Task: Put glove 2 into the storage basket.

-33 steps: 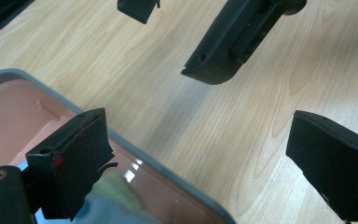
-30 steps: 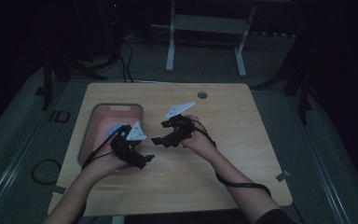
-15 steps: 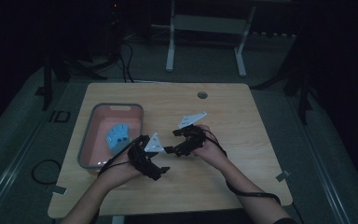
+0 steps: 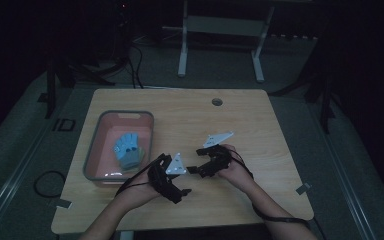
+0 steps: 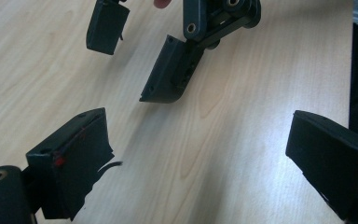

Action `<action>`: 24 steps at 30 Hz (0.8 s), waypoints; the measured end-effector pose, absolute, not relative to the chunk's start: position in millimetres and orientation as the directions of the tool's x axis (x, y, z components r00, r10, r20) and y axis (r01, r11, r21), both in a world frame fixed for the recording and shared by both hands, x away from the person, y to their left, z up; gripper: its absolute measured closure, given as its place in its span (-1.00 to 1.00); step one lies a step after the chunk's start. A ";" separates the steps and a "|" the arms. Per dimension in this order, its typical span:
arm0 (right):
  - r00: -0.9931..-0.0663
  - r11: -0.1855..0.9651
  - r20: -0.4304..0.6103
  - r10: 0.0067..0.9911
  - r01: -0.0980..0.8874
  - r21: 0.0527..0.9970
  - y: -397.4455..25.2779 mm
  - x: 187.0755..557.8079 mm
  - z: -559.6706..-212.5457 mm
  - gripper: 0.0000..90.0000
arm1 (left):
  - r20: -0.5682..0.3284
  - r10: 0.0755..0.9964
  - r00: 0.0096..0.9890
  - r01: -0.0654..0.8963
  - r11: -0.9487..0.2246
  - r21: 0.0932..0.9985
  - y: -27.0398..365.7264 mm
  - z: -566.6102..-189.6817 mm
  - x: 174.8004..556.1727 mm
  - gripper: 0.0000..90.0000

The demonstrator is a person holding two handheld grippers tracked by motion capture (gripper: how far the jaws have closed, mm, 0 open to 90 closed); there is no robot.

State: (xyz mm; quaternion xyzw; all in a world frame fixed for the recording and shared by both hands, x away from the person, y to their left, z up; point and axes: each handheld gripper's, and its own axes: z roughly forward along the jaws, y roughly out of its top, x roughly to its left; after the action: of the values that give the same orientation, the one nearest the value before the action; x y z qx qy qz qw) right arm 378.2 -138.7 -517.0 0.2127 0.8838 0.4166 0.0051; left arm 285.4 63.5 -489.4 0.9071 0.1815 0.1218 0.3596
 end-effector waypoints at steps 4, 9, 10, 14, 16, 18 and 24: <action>-0.906 0.559 0.165 0.389 0.375 0.739 -152.7 373.3 -526.2 -0.66 | 0.087 0.382 0.920 0.217 -0.681 0.699 51.7 -497.6 281.9 -0.84; -0.903 0.577 0.147 0.404 0.376 0.725 -163.0 370.2 -532.3 -0.66 | 0.068 0.361 0.930 0.214 -0.684 0.698 42.8 -504.7 280.6 -0.84; -0.898 0.570 0.156 0.411 0.387 0.725 -168.7 369.0 -535.1 -0.66 | 0.067 0.357 0.932 0.211 -0.682 0.700 39.5 -507.9 280.5 -0.84; -0.887 0.555 0.163 0.432 0.404 0.727 -179.7 366.4 -539.9 -0.66 | 0.059 0.343 0.938 0.206 -0.684 0.700 33.3 -512.9 280.1 -0.84; -0.886 0.553 0.157 0.437 0.402 0.729 -182.2 365.8 -541.1 -0.66 | 0.054 0.339 0.939 0.206 -0.682 0.702 31.6 -514.0 279.5 -0.84; -0.880 0.548 0.155 0.448 0.408 0.730 -187.1 364.9 -543.6 -0.65 | 0.060 0.334 0.941 0.198 -0.684 0.702 28.8 -515.7 278.6 -0.84; -0.874 0.539 0.161 0.458 0.418 0.731 -197.9 361.2 -550.3 -0.65 | 0.043 0.317 0.947 0.198 -0.685 0.701 20.0 -524.8 278.3 -0.84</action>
State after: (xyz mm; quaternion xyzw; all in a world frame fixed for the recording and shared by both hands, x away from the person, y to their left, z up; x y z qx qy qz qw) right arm 361.2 -197.9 -550.3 0.2498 0.8770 0.4098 0.0247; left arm 278.3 20.0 -524.8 0.9145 0.1409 0.0806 0.3707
